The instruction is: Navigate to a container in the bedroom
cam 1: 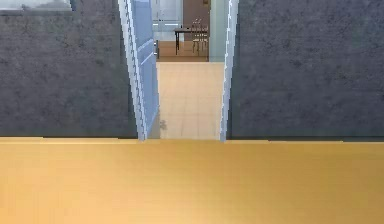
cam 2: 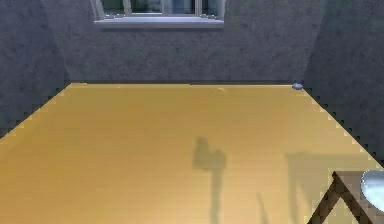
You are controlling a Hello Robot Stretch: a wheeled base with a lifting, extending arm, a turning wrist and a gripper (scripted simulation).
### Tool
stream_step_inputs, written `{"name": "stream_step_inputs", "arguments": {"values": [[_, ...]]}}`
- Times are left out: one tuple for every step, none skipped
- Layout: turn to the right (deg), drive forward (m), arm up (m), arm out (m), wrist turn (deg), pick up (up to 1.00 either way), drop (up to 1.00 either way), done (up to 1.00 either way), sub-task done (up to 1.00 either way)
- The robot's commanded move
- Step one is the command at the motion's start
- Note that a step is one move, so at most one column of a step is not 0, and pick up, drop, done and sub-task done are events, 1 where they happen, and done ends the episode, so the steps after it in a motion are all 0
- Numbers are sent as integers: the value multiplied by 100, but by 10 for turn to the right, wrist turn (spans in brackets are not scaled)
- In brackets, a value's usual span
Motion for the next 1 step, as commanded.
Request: {"name": "stream_step_inputs", "arguments": {"values": [[0,15,0,0,0,0,0,0,0]]}}
